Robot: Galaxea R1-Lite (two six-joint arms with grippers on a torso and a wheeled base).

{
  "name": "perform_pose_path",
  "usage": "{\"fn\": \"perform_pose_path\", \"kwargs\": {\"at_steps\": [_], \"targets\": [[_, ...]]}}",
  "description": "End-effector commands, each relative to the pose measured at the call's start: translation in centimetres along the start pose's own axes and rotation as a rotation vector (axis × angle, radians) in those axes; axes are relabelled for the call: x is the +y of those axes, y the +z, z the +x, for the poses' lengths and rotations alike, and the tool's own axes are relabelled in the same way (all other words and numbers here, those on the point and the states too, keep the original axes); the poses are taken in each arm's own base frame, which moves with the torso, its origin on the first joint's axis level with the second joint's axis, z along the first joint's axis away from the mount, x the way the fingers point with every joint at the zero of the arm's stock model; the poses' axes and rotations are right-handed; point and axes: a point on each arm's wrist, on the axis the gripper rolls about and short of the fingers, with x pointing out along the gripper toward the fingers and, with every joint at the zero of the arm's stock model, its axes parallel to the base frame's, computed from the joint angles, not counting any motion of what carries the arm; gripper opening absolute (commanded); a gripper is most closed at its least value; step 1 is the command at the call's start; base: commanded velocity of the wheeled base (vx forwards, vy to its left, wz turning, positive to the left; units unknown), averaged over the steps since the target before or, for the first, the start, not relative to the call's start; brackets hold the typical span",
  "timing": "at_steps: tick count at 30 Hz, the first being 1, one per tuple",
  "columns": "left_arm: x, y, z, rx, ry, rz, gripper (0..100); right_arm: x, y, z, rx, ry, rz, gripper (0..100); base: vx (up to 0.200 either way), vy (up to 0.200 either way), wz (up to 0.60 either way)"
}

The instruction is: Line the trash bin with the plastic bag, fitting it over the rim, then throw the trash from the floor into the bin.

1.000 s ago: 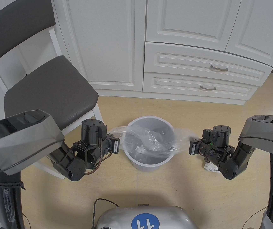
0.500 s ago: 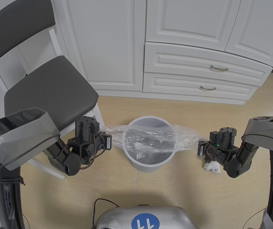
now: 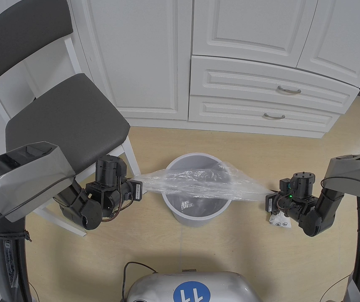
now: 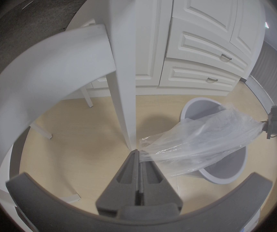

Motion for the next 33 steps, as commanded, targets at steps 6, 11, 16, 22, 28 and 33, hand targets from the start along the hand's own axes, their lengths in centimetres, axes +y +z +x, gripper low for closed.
{"fn": "perform_pose_path", "kwargs": {"at_steps": [6,11,16,22,28,33], "targets": [[0.2,0.2,-3.2,0.064,-0.117,0.018,0,0.9,0.9,-4.3,0.103,0.041,-0.103,0,0.000,0.000,0.00],[1.1,-0.6,-4.9,0.104,-0.178,0.121,0,0.8,0.3,-6.0,0.156,0.053,-0.200,0,0.000,0.000,0.00],[1.5,-1.3,-5.8,0.127,-0.231,0.171,0,1.0,-0.1,-7.0,0.176,0.068,-0.260,0,0.000,0.000,0.00],[1.8,-1.5,-5.8,0.144,-0.227,0.185,0,0.9,-0.4,-7.8,0.193,0.074,-0.296,0,0.000,0.000,0.00],[2.1,-2.1,-6.1,0.164,-0.244,0.222,0,1.0,-1.0,-8.2,0.220,0.086,-0.343,0,0.000,0.000,0.00],[1.7,-3.0,-5.6,0.193,-0.258,0.240,0,1.5,-2.0,-7.8,0.256,0.109,-0.371,0,0.000,0.000,0.00]]}}
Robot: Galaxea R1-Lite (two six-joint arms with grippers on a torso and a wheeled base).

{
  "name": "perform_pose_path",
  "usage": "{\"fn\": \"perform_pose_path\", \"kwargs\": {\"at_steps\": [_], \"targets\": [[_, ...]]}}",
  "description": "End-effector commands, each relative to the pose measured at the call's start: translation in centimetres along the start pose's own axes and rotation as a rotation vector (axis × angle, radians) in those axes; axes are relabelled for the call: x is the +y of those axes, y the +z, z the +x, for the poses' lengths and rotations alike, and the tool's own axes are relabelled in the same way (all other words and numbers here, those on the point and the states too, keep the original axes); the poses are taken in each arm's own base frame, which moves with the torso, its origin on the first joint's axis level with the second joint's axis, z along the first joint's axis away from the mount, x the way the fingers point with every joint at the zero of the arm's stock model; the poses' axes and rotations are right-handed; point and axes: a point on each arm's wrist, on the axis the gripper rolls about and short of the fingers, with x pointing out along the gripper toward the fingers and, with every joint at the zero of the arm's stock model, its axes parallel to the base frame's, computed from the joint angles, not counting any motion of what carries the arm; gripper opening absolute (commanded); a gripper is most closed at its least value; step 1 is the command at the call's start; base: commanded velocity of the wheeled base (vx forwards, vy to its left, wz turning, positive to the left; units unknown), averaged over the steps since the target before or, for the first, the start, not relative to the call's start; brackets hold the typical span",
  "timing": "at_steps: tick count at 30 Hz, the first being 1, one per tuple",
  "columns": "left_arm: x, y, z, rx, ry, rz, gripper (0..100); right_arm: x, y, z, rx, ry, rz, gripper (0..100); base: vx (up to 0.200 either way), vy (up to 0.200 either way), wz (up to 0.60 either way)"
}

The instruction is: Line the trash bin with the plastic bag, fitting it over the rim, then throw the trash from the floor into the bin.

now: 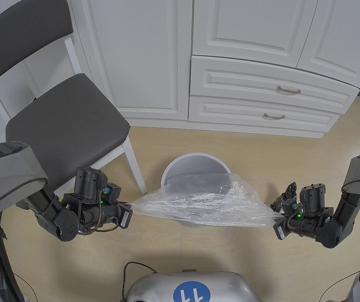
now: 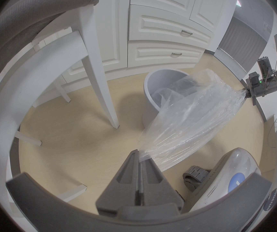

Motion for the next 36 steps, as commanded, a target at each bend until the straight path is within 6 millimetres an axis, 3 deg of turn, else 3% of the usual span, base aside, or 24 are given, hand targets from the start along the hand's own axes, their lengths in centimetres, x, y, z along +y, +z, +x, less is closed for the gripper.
{"fn": "perform_pose_path", "kwargs": {"at_steps": [1,9,18,30,36], "targets": [[-0.4,-0.9,0.9,0.032,-0.013,0.005,0,0.8,-0.6,0.6,0.031,0.023,-0.017,0,0.000,0.000,0.00],[-1.5,-2.2,4.7,0.062,-0.030,-0.010,0,1.8,-1.4,3.7,0.064,0.018,-0.009,0,0.000,0.000,0.00],[-3.2,-0.1,7.7,-0.045,0.083,-0.162,0,2.3,0.6,5.4,-0.094,-0.054,0.114,0,0.000,0.000,0.00],[-2.6,4.0,7.3,-0.243,0.094,-0.328,0,0.9,2.9,4.8,-0.270,-0.119,0.145,0,0.000,0.000,0.00],[-2.2,4.1,6.9,-0.258,0.100,-0.331,0,0.6,3.0,4.4,-0.267,-0.120,0.171,0,0.000,0.000,0.00]]}}
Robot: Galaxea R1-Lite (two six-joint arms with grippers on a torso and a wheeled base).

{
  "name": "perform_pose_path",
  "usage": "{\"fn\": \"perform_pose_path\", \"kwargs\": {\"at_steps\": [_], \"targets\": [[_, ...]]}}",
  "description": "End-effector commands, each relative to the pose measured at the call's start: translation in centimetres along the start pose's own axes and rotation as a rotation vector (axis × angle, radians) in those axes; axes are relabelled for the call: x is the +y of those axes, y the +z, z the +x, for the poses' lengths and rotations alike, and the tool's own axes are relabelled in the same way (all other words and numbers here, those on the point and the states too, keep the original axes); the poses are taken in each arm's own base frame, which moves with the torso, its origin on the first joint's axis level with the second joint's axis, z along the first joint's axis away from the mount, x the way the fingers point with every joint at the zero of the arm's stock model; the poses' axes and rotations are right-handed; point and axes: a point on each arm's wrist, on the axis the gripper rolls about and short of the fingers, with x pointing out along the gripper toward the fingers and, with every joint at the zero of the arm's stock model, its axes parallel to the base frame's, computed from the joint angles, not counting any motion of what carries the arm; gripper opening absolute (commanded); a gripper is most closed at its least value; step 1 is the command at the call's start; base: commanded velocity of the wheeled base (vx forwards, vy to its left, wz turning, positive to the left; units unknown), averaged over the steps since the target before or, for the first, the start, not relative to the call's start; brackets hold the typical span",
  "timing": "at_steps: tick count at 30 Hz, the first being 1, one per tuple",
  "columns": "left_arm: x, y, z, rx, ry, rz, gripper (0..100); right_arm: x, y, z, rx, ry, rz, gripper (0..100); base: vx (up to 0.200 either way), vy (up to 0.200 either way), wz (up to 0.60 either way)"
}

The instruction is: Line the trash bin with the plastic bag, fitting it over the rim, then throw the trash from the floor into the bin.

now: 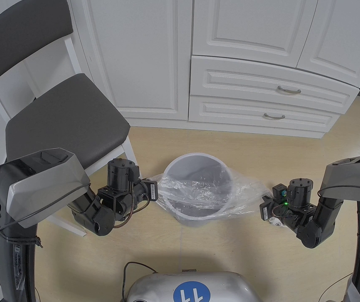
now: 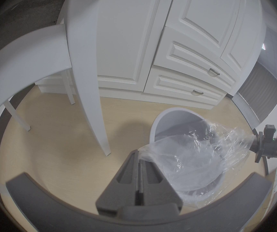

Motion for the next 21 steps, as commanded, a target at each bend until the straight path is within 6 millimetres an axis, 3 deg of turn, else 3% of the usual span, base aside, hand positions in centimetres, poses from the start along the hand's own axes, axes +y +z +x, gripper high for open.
{"fn": "perform_pose_path", "kwargs": {"at_steps": [1,11,21], "targets": [[0.4,0.0,-0.2,0.020,0.009,0.004,0,-0.2,0.0,-0.2,0.010,-0.004,0.001,0,0.000,0.000,0.00],[2.6,-1.9,0.5,0.155,0.064,0.045,0,-1.0,-3.1,1.3,0.101,-0.025,-0.007,0,0.000,0.000,0.00],[2.9,-1.9,1.0,0.149,0.068,0.037,0,-0.9,-3.3,1.7,0.097,-0.018,-0.008,0,0.000,0.000,0.00]]}}
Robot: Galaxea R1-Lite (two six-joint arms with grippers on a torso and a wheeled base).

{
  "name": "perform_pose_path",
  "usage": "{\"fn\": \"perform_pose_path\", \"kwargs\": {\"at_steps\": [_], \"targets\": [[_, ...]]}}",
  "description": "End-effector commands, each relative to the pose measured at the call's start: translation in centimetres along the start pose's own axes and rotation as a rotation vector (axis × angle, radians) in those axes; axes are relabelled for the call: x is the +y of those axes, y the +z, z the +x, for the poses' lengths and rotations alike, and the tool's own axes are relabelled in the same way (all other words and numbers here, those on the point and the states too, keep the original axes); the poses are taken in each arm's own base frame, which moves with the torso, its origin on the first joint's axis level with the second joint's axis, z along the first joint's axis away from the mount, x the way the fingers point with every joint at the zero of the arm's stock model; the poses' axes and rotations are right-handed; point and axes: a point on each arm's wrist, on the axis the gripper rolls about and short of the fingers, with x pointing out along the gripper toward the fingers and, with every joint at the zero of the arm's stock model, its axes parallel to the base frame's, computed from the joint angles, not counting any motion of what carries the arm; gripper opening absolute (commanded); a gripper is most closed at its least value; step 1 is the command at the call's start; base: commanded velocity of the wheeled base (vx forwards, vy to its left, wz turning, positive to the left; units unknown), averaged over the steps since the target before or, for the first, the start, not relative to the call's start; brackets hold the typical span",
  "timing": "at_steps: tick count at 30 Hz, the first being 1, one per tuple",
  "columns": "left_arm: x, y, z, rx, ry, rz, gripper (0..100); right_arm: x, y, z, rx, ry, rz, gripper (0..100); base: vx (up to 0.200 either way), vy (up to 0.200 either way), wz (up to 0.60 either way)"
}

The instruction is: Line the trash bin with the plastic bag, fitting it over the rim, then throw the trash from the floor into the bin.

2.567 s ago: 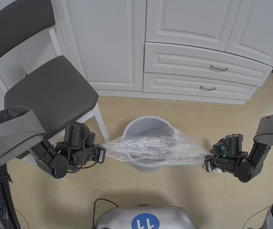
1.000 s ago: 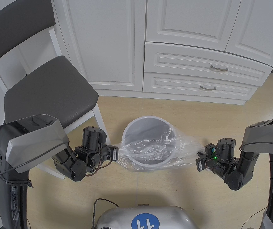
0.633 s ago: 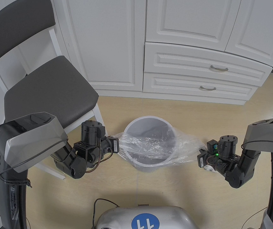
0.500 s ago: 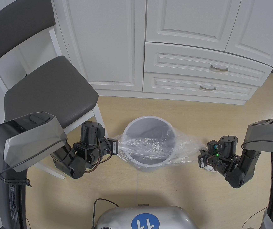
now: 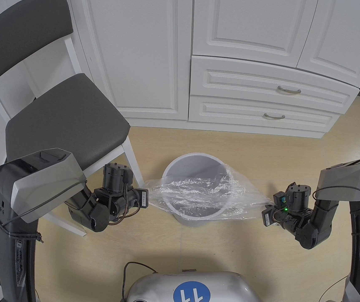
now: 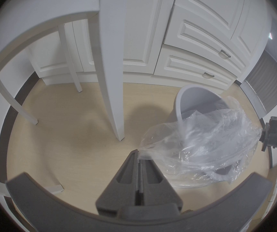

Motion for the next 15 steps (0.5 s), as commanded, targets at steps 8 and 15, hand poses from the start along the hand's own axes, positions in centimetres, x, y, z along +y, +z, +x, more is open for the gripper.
{"fn": "perform_pose_path", "kwargs": {"at_steps": [8,15], "targets": [[-0.2,-0.1,-0.2,-0.001,-0.008,0.001,0,0.3,0.5,-1.3,-0.016,0.021,-0.004,100,0.000,0.000,0.00],[-0.3,-0.1,-0.4,-0.017,-0.026,0.000,0,-0.4,1.7,-4.0,-0.062,0.133,-0.001,100,0.000,0.000,0.00]]}}
